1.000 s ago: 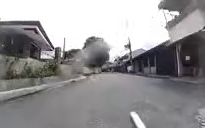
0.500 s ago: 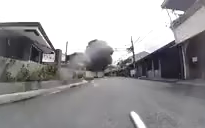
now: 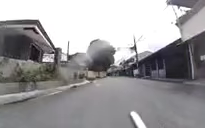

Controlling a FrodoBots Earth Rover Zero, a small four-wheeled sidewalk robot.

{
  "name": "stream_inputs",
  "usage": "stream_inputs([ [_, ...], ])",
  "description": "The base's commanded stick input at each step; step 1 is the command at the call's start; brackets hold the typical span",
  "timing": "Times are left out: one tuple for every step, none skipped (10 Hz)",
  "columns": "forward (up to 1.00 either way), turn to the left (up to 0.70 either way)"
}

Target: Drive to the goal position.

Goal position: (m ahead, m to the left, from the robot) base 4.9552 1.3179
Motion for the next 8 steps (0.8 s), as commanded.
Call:
stream_inputs([
  [0.70,0.00],
  [0.70,0.00],
  [0.70,0.00],
  [0.70,0.00],
  [0.70,0.00],
  [0.70,0.00],
  [0.70,0.00],
  [0.70,0.00],
])
